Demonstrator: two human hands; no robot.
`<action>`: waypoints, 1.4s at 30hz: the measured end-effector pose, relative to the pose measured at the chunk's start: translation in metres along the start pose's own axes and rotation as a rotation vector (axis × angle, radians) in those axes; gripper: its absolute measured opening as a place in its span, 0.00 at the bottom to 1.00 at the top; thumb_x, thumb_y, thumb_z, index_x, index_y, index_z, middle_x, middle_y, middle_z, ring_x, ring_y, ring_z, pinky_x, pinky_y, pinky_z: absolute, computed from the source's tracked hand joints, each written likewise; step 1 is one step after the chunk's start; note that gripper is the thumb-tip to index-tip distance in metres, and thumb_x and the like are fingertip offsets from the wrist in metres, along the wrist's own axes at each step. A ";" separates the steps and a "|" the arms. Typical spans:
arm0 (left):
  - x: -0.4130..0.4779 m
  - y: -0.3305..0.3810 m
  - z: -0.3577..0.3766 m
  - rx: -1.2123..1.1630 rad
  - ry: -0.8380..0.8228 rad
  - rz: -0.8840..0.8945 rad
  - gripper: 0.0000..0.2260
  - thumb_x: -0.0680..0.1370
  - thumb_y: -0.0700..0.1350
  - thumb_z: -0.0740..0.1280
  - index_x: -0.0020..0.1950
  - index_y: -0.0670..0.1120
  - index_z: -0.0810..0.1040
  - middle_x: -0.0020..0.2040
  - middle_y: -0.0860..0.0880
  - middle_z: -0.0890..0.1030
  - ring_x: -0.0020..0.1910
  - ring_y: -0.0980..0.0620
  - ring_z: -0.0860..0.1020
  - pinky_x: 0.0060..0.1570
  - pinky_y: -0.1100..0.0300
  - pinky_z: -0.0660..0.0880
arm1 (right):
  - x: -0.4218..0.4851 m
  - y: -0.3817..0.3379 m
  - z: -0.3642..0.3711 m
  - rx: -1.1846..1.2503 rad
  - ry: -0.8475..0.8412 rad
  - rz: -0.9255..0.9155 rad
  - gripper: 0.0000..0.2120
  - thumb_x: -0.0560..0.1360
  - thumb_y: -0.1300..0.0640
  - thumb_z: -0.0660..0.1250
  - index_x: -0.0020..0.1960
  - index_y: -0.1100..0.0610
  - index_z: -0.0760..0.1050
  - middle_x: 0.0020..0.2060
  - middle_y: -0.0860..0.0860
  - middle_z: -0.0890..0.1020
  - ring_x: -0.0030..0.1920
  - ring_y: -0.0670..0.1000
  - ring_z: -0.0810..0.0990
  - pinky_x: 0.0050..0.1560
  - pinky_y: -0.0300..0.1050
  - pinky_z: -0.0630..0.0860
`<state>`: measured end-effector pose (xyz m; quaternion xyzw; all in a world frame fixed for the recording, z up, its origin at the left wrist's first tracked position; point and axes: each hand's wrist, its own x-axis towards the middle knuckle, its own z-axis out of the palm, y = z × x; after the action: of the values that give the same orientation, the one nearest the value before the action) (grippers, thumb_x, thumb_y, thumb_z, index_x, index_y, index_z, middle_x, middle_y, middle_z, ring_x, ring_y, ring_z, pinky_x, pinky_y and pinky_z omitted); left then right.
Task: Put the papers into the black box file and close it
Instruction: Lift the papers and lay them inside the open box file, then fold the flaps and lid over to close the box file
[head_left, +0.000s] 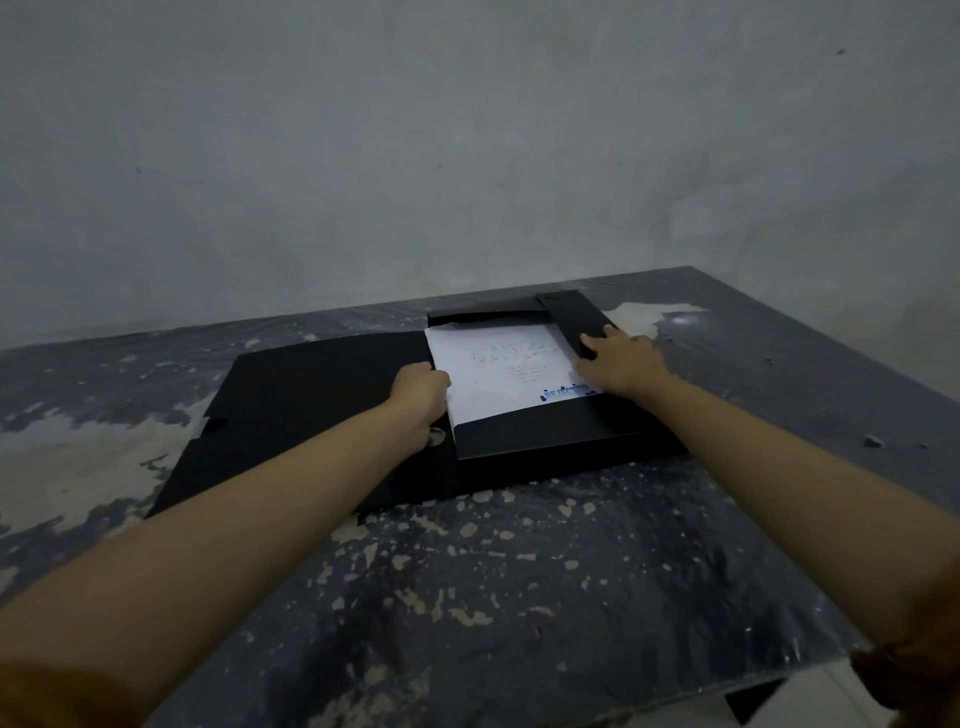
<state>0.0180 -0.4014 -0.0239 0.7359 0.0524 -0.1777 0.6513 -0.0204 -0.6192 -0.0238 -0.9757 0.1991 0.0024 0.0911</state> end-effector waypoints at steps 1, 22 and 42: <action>-0.002 0.001 0.003 -0.006 -0.004 0.001 0.20 0.75 0.35 0.54 0.67 0.38 0.69 0.37 0.47 0.69 0.42 0.47 0.71 0.49 0.55 0.66 | 0.000 0.000 0.000 0.007 0.003 0.000 0.28 0.78 0.47 0.54 0.77 0.49 0.56 0.78 0.56 0.54 0.75 0.63 0.57 0.74 0.54 0.56; -0.033 -0.010 -0.052 0.407 0.023 0.175 0.25 0.79 0.40 0.58 0.76 0.47 0.58 0.76 0.44 0.62 0.72 0.46 0.65 0.59 0.62 0.63 | -0.036 -0.071 0.009 0.120 0.158 -0.295 0.25 0.78 0.47 0.60 0.73 0.51 0.65 0.76 0.52 0.62 0.76 0.57 0.58 0.74 0.54 0.56; -0.087 -0.060 -0.216 0.409 0.441 -0.018 0.23 0.76 0.39 0.60 0.71 0.44 0.63 0.64 0.38 0.74 0.62 0.38 0.73 0.58 0.51 0.74 | -0.133 -0.221 0.030 -0.755 0.509 -1.501 0.20 0.69 0.60 0.71 0.59 0.45 0.79 0.49 0.53 0.83 0.50 0.56 0.82 0.44 0.48 0.76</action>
<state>-0.0397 -0.1677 -0.0323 0.8721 0.1622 -0.0263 0.4610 -0.0565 -0.3627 -0.0087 -0.7850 -0.4949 -0.2104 -0.3074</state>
